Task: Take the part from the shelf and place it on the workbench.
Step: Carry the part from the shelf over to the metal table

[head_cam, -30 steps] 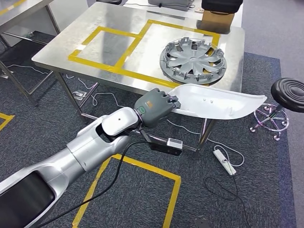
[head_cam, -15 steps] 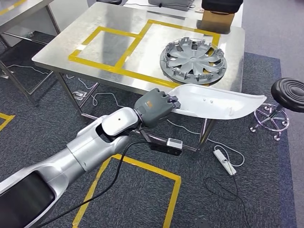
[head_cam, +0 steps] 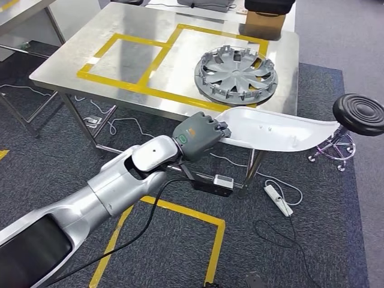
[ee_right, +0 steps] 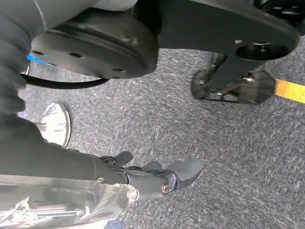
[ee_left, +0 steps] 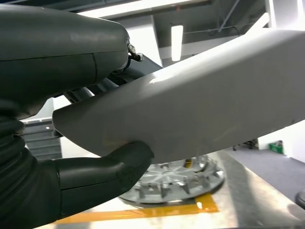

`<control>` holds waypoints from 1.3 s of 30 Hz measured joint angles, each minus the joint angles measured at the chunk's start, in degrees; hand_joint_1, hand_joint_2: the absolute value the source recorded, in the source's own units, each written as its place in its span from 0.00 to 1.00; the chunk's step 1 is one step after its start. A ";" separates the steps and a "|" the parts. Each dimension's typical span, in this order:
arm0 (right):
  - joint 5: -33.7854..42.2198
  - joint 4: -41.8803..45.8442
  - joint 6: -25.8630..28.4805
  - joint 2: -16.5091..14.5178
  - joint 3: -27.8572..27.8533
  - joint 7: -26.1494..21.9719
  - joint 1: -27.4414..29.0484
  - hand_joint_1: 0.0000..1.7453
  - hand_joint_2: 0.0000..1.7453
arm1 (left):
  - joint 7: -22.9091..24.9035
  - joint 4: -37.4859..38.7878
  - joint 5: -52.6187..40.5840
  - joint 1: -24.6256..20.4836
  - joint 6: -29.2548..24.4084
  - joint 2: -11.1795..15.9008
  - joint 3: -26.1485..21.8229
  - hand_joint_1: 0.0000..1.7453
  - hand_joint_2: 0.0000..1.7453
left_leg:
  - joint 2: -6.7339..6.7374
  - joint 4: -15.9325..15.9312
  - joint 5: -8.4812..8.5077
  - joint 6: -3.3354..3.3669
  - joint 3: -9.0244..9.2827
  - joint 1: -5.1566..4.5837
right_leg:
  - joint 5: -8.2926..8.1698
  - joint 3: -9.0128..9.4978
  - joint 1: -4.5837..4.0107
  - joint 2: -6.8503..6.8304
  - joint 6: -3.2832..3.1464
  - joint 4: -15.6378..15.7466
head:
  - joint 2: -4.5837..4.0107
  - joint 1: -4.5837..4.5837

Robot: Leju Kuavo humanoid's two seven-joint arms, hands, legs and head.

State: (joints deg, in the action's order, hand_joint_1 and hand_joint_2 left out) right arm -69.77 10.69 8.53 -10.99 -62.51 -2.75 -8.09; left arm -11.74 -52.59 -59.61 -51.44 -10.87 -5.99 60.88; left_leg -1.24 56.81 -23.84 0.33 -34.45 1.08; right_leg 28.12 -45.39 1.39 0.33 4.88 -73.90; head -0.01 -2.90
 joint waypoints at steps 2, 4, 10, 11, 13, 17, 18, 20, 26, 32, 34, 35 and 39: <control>-0.09 0.00 0.01 0.00 -0.01 0.07 0.20 0.00 1.00 | 0.04 0.03 -0.13 0.03 0.02 -0.02 0.02 1.00 1.00 | 0.33 0.14 -0.36 -0.63 0.26 0.32 | -3.17 3.72 0.32 -0.16 0.35 6.20 | 0.00 0.00; -0.18 -0.03 0.01 -0.12 -0.02 0.14 0.47 0.00 1.00 | 0.11 0.04 -0.30 -0.08 0.07 -0.05 0.01 1.00 1.00 | 0.40 0.37 -0.69 -1.52 0.38 0.30 | -5.01 7.81 0.42 -0.21 0.34 13.03 | 0.00 -0.12; -0.26 -0.07 0.02 -0.28 -0.02 0.14 0.60 0.00 1.00 | 0.19 0.07 -0.39 -0.26 0.13 -0.19 -0.03 1.00 1.00 | 0.54 2.17 -2.28 -3.34 -0.36 0.34 | -4.47 8.88 0.16 0.30 -2.74 14.61 | 0.01 0.27; -0.27 -0.07 0.02 -0.28 -0.02 0.13 0.57 0.00 1.00 | 0.20 0.07 -0.39 -0.29 0.13 -0.21 -0.04 1.00 1.00 | 0.56 4.24 -3.42 -3.42 -1.36 0.31 | -4.41 9.02 0.20 0.30 -3.03 14.65 | 0.01 0.38; -0.28 -0.07 0.02 -0.28 -0.02 0.13 0.52 0.00 1.00 | 0.20 0.07 -0.39 -0.32 0.12 -0.21 -0.05 1.00 1.00 | 0.57 7.71 -5.14 -3.43 -3.11 0.20 | -4.32 9.10 0.17 0.29 -3.24 14.65 | 0.01 0.51; -0.28 -0.07 0.02 -0.28 -0.01 0.14 0.56 0.00 1.00 | 0.21 0.09 -0.39 -0.19 0.13 -0.14 -0.03 1.00 1.00 | 0.57 12.48 -6.55 -3.37 -5.90 0.14 | -4.21 9.18 0.06 0.30 -3.40 14.65 | 0.00 0.56; -0.28 -0.07 0.02 -0.28 -0.01 0.14 0.62 0.00 1.00 | 0.21 0.11 -0.40 -0.09 0.14 -0.07 -0.02 1.00 1.00 | 0.57 13.11 -5.59 -3.14 -6.70 0.05 | -4.07 9.38 -0.03 0.38 -3.47 14.64 | 0.00 0.58; -0.28 -0.07 0.02 -0.28 -0.02 0.15 0.72 0.00 1.00 | 0.22 0.15 -0.40 0.01 0.16 0.05 -0.01 1.00 1.00 | 0.56 9.20 -1.60 -2.43 -5.72 -0.19 | -3.66 9.92 -0.25 0.60 -3.36 14.61 | 0.01 0.59; -0.28 -0.07 0.02 -0.28 -0.02 0.15 0.81 0.00 1.00 | 0.22 0.15 -0.41 -0.17 0.16 -0.01 -0.03 1.00 1.00 | 0.49 0.55 0.94 -1.14 -1.76 -0.37 | -2.89 10.00 -0.41 0.80 -1.65 14.69 | 0.01 0.55; -0.22 -0.07 0.01 -0.28 -0.01 -0.02 0.47 0.00 1.00 | 0.22 0.16 -0.41 -0.02 0.21 -0.21 0.01 1.00 1.00 | 0.55 0.38 0.45 -0.05 -1.07 -0.48 | 3.27 1.75 -0.40 0.20 -0.88 -1.40 | 0.01 0.23; -0.27 -0.07 0.01 -0.28 -0.01 0.01 0.40 0.00 1.00 | 0.22 0.17 -0.41 0.05 0.22 -0.23 0.01 1.00 1.00 | 0.47 0.40 0.04 -0.14 -0.48 -0.50 | -0.31 3.42 -0.39 0.13 -0.97 2.80 | 0.00 0.23; -0.28 -0.07 0.02 -0.28 -0.01 0.05 0.49 0.00 1.00 | 0.22 0.17 -0.41 0.05 0.22 -0.23 0.01 1.00 1.00 | 0.41 0.40 -0.22 -0.30 -0.10 -0.50 | -2.52 5.34 -0.37 0.04 -1.05 6.98 | 0.00 0.22; -0.27 -0.07 0.01 -0.28 -0.02 0.10 0.63 0.00 1.00 | 0.22 0.18 -0.40 -0.15 0.22 -0.19 -0.01 1.00 1.00 | 0.31 0.38 -0.65 -1.40 0.21 -0.83 | -4.38 9.25 -0.74 0.09 -1.99 14.71 | 0.01 0.43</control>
State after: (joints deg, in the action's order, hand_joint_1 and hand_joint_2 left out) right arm -70.04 10.62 8.54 -11.28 -62.53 -2.64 -7.46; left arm -11.52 -52.41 -60.01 -51.59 -10.64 -6.18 60.87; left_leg -0.94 57.19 -24.49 -1.07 -34.24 0.25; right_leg 23.74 -36.15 0.65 0.43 2.89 -59.19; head 0.00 -2.47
